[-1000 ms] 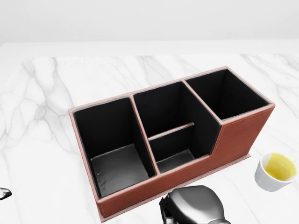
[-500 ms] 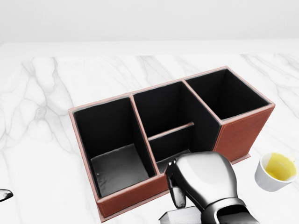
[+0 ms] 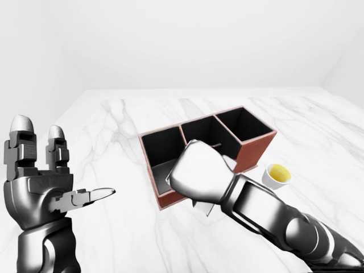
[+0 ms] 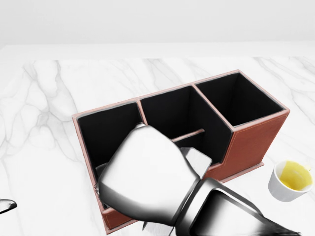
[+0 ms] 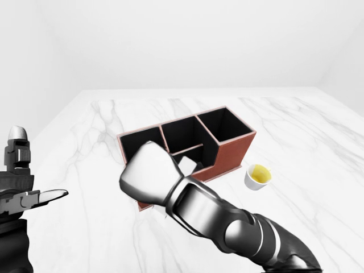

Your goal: Pick up the book and place it in the front compartment of the caddy.

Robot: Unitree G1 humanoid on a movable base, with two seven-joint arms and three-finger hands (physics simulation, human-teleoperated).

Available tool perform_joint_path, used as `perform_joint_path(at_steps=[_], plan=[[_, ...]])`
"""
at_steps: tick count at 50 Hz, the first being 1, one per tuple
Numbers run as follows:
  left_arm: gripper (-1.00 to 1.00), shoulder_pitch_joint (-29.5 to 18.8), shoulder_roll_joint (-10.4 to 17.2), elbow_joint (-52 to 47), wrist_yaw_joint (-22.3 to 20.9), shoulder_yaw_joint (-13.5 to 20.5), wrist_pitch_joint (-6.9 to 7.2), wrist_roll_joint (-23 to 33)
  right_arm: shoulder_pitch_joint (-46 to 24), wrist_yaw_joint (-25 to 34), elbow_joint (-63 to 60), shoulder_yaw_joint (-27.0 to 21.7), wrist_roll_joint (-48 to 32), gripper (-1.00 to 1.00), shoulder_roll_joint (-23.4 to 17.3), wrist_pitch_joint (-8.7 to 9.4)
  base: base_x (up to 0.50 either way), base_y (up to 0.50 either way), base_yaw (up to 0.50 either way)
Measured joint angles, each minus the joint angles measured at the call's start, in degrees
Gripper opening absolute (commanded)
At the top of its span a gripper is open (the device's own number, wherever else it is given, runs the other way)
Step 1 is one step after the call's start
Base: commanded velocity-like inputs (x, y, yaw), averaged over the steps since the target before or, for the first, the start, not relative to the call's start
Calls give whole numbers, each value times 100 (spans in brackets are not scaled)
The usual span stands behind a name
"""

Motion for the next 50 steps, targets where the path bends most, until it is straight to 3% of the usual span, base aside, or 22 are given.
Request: perform_joint_path(at_steps=[11,24,35,50], plan=[[100,-18,12,6,17,-7,0,-16,-2126,0,312,542,1399,-100,-952,0,0,0,0],[100,-33,24,50,21,-4,0,-30,-3629,0,957,570,2153,-100,-1280,0,0,0,0],[100,-21,27,78,19,-3,0,-30,-4088,0,1733,36,2059,-100,-1052,0,0,0,0],[100,26,8,38,-15,34,0,-23,-4202,0,3198,-1599,1069,-100,8,0,0,0,0]])
